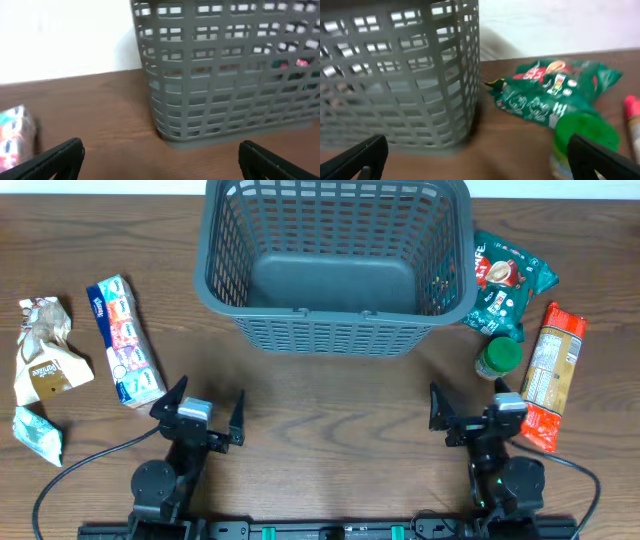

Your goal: Pack container

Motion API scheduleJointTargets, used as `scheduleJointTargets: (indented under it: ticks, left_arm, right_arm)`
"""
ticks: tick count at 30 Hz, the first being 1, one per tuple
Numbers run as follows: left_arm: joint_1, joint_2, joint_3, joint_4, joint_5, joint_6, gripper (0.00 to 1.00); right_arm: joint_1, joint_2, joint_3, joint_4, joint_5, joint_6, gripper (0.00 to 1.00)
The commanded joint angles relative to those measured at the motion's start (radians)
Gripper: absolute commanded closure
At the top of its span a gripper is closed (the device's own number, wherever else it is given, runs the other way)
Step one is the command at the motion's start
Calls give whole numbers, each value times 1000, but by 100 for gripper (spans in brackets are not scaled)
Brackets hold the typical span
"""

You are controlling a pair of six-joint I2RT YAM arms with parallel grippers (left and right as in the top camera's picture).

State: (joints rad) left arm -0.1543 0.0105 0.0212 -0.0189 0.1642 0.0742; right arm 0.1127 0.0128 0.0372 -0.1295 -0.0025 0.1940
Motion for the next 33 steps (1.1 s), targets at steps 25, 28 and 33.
scheduleJointTargets:
  ticks: [25, 28, 33]
  left_arm:
    - [182, 1049, 1481, -1112, -285, -222, 1]
    - [257, 1138, 1584, -1197, -234, -221, 2]
    - [352, 1204, 1610, -1227, -137, -222, 2]
  right_arm:
    - [-8, 532, 18, -2, -330, 204, 1]
    - [-8, 566, 43, -16, -326, 171, 1]
    - [-8, 593, 145, -135, -266, 119, 1]
